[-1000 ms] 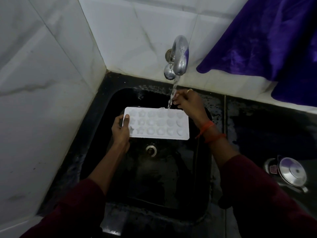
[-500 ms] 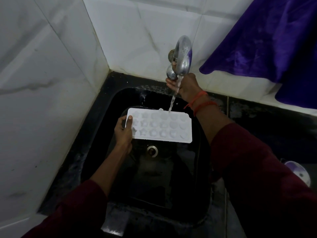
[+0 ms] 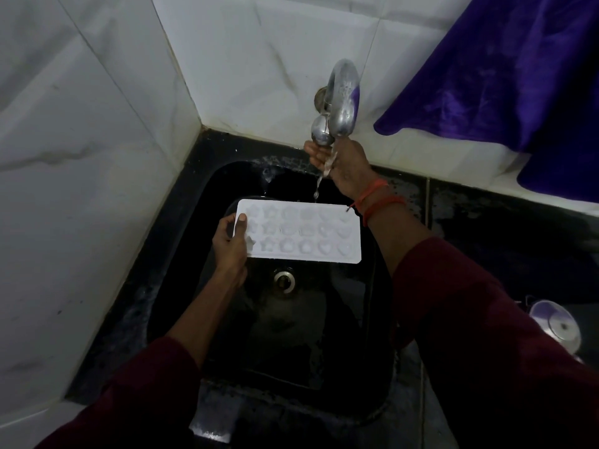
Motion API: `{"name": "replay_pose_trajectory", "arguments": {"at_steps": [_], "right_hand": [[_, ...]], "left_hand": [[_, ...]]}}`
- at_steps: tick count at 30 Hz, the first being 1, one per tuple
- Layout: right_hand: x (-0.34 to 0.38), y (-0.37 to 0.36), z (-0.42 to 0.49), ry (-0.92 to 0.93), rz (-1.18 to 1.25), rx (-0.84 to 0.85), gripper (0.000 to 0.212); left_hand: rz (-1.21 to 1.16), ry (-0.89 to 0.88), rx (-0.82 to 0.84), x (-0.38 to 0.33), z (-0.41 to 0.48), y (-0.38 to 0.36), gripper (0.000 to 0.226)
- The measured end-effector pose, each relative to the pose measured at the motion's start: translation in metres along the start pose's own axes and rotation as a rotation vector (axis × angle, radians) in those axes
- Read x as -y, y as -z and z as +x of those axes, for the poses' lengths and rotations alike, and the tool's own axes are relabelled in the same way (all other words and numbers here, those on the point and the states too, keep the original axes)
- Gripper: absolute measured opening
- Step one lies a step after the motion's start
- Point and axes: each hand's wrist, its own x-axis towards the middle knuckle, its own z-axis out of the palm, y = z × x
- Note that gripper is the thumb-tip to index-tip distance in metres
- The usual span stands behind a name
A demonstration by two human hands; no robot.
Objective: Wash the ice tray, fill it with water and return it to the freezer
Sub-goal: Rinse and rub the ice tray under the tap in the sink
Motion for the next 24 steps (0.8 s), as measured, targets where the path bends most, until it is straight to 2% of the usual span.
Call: {"name": "replay_pose_trajectory", "arguments": {"at_steps": [3,6,8,12,16,24], "right_hand": [[-0.012,0.005,-0.013,0.071,-0.339,-0.053,0.044],[-0.040,0.032,-0.042,0.428,-0.811,-0.085,0.027],[-0.059,0.058,-0.063,0.588,-1.013,-0.101,0.019],[-0.092,0.106,-0.086,0.673,-1.363,-0.202,0.029],[-0.111,0.117,-0.100,0.678,-1.481,-0.192,0.035],[-0.117,0.097,-0.110,0.606,-1.505,-0.140,0.041]], "left_hand": [[-0.004,-0.015,-0.008,-0.002,0.000,0.000,0.015],[-0.013,-0.022,-0.020,-0.002,-0.002,0.002,0.014],[-0.005,-0.031,-0.029,-0.002,-0.004,0.004,0.016],[-0.001,-0.032,-0.038,-0.003,-0.008,0.009,0.019],[0.002,-0.060,-0.031,-0.003,-0.013,0.010,0.017],[-0.034,-0.073,-0.041,-0.006,-0.023,0.019,0.017]]}}
